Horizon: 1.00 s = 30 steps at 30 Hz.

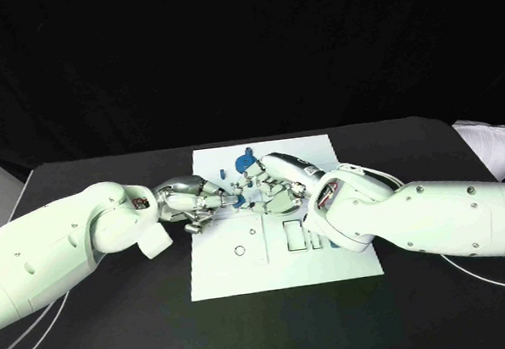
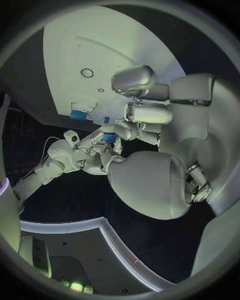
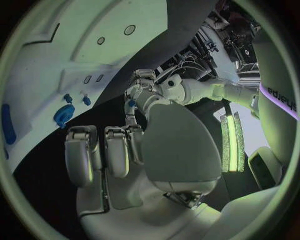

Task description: Assemble the parts on the task board

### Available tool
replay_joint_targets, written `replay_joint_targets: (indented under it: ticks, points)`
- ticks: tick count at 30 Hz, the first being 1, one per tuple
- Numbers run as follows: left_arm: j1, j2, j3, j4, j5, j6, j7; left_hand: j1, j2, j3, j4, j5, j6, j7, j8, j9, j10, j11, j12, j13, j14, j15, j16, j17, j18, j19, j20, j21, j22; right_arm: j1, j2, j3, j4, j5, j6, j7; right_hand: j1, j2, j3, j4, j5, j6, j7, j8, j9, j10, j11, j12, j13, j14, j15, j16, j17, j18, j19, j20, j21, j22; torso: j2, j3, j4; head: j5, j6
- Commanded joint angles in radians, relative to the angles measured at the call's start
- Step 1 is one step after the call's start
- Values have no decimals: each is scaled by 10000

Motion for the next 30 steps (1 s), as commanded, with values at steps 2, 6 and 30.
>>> replay_joint_targets:
  ticks: [2, 6, 30]
  points:
    - [7, 29, 4, 16, -78, 45, 62, 100, -15, -63, 0, -30, 33, -12, 40, -20, 62, 3, 69, 14, 743, -69, 38, 1951, 109, 36, -21, 28, 1, -6, 20, 3, -4, -73, 38, -110, -101, -22, -27, 17, 37, 63, 24, 34, 8, -12, -45, 15, 1529, 836, -18, -27, 1690, -94, 932, -28, 0, 2260, 3, -4, 1, 1, 0]
    - [7, 26, 4, 15, -77, -31, 89, 107, 21, -70, 30, -33, 44, -11, 50, -28, 71, 3, 77, 21, 747, -69, 43, 1959, 105, 47, -22, 38, 19, -6, 17, 4, 9, -73, 103, -129, -101, -22, -27, 17, 37, 63, 24, 34, 8, -12, -45, 15, 1529, 836, -18, -27, 1690, -94, 932, -28, 0, 2260, 1, -4, 2, 1, -1]
    - [7, 45, 5, -20, 139, -65, 359, 1523, 896, 1047, -619, 111, -22, -188, 712, 190, 138, -164, 57, -16, 771, -215, 71, 2007, 87, 98, -143, 73, 115, -6, 48, 4, 23, -113, 151, -177, -131, -27, -26, 25, 49, 68, 23, 47, 11, -17, -45, 8, 1524, 835, -14, -30, 1686, -93, 931, -24, -7, 2256, 1, 3, 1, 19, 15]
